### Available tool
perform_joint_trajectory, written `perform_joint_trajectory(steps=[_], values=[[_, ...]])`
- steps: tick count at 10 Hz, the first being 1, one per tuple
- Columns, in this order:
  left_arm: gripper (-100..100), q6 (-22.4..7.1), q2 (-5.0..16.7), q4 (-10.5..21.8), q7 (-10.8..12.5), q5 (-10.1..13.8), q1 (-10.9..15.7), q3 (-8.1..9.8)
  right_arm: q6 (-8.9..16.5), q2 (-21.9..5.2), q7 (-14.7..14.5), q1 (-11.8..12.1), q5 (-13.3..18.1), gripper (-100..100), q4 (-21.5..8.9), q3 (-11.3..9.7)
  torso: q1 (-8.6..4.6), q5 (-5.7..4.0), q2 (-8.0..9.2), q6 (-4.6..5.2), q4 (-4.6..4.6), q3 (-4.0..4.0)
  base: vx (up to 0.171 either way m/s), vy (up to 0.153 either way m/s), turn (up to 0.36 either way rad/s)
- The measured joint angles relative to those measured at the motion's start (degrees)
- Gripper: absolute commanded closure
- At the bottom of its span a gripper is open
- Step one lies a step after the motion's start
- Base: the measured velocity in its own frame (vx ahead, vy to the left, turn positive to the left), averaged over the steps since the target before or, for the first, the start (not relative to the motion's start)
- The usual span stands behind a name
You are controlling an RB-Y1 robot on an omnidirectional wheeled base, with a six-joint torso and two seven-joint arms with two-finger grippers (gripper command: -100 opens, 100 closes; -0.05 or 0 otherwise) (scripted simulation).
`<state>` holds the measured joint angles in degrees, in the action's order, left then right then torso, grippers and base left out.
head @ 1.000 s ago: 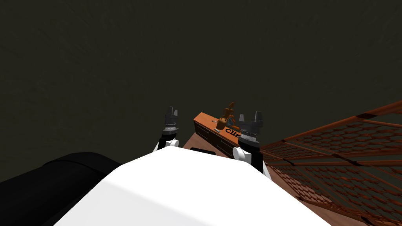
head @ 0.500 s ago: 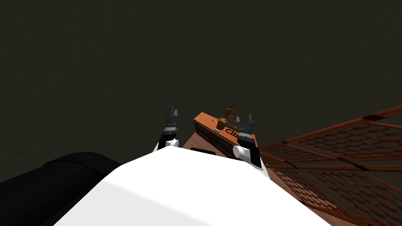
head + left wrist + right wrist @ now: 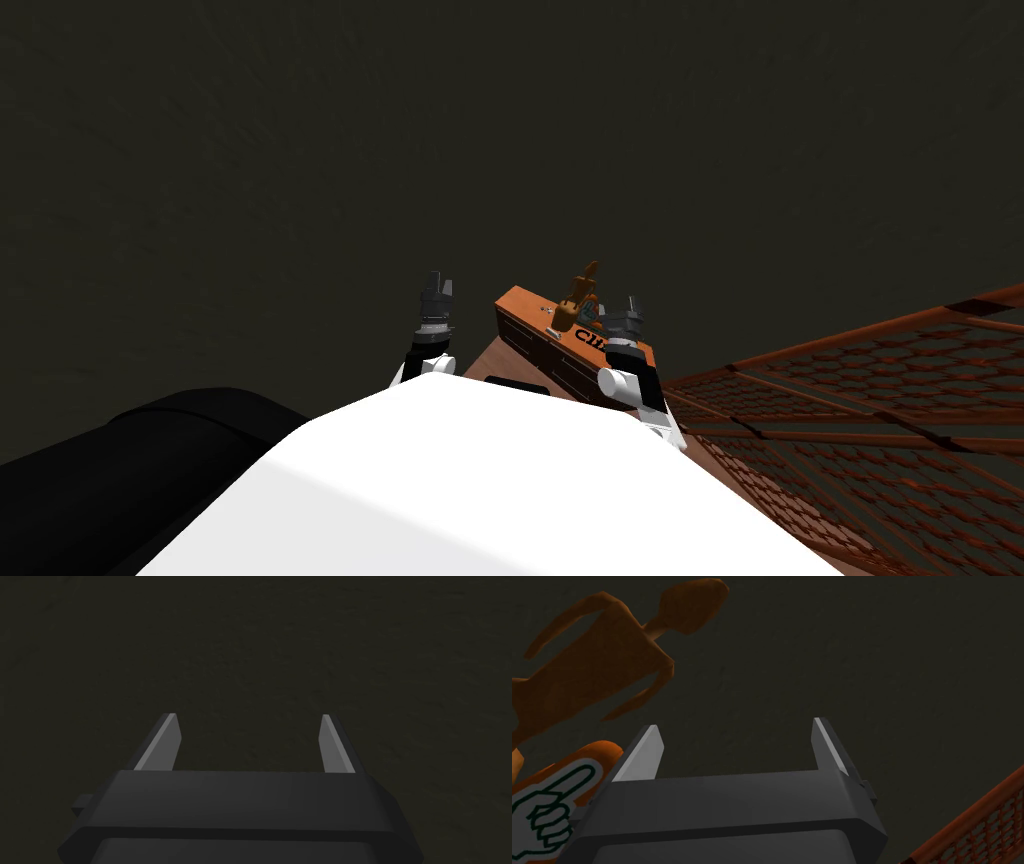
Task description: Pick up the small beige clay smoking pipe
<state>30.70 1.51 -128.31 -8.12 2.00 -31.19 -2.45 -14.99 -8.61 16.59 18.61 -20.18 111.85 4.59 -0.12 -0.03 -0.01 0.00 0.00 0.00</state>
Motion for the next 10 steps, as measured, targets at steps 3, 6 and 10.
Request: perform_joint_trajectory(steps=[3, 6, 10], values=[[0, 0.0, 0.0, 0.0, 0.0, 0.0, 0.0, 0.0, 3.73, -0.75, 2.26, -2.49, -3.65, -100, -4.62, 1.0, 0.04, 0.0, -0.01, 0.01, 0.0, -0.01, -0.004, -0.023, 0.052], [0, 0.0, 0.0, 0.0, 0.0, 0.0, 0.0, 0.0, 7.25, -2.01, 4.99, -5.29, -7.86, -100, -10.4, 2.27, 0.01, 0.0, -0.03, 0.0, -0.01, -0.02, 0.0, -0.025, 0.05], [0, 0.0, 0.0, 0.0, 0.0, 0.0, 0.0, 0.0, 11.92, -3.33, 7.63, -7.81, -11.74, -100, -15.87, 3.6, 0.06, 0.01, -0.02, 0.01, -0.01, -0.01, -0.001, -0.015, 0.039]])
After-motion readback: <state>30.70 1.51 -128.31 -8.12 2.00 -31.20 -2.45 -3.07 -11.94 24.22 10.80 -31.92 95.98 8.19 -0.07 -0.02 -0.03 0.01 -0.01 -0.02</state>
